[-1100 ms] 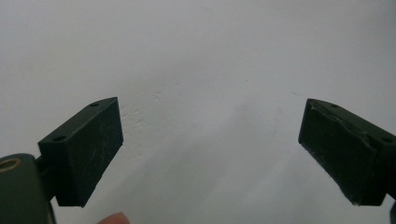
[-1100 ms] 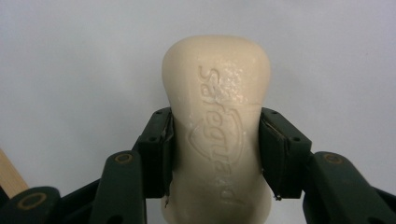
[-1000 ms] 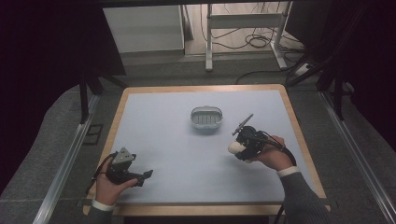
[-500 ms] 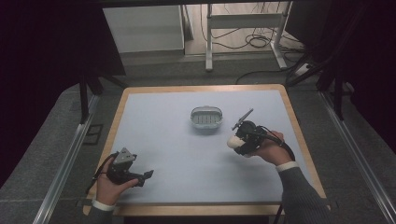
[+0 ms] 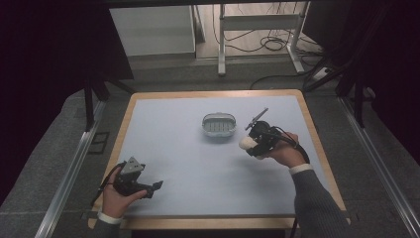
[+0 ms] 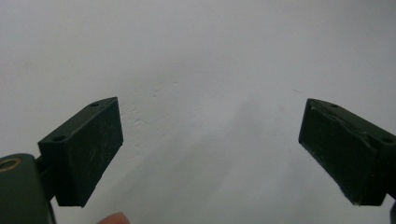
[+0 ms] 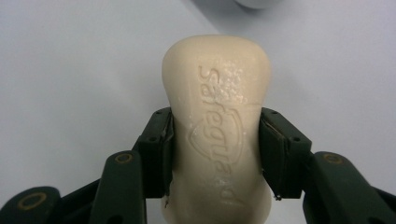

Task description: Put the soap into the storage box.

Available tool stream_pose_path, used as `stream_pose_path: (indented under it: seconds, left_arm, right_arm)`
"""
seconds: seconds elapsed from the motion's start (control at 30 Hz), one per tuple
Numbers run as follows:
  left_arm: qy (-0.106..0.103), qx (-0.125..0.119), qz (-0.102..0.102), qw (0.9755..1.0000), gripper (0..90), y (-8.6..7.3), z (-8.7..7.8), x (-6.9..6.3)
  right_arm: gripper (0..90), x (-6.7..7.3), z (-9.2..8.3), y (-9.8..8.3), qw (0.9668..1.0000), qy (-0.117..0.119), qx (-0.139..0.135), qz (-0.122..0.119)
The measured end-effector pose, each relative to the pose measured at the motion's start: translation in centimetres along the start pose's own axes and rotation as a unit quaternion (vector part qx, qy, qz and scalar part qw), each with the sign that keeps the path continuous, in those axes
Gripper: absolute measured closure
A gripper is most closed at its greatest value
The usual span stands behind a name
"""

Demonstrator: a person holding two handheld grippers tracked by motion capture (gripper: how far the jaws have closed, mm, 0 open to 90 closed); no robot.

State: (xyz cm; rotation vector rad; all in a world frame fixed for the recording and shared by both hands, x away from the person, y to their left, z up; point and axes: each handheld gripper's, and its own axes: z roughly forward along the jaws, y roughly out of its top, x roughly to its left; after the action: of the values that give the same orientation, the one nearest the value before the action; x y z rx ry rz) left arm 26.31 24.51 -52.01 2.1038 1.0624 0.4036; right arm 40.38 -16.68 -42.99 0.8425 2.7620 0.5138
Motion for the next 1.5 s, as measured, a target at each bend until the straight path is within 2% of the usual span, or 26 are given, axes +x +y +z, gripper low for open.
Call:
stream_pose_path:
  seconds: [0.43,1.0,1.3,1.5]
  left_arm:
    - [0.000,0.000,0.000,1.0000,6.8,0.0,0.0,0.0]
    - [-0.001,-0.001,0.000,1.0000,6.8,0.0,-0.1,0.1]
    - [-0.001,-0.002,-0.001,1.0000,6.8,0.0,-0.2,0.1]
    - [-0.001,-0.002,0.000,1.0000,6.8,0.0,-0.2,0.2]
  right_arm:
    - [49.2,-1.3,0.0,1.9,1.0000,-0.007,-0.005,-0.001]
    - [49.1,-2.1,0.1,3.5,0.9999,-0.011,-0.005,-0.003]
    - [49.2,-2.7,0.0,4.3,0.9998,-0.013,-0.014,-0.003]
    - [49.2,-3.0,-0.1,5.2,0.9997,-0.017,-0.015,-0.010]
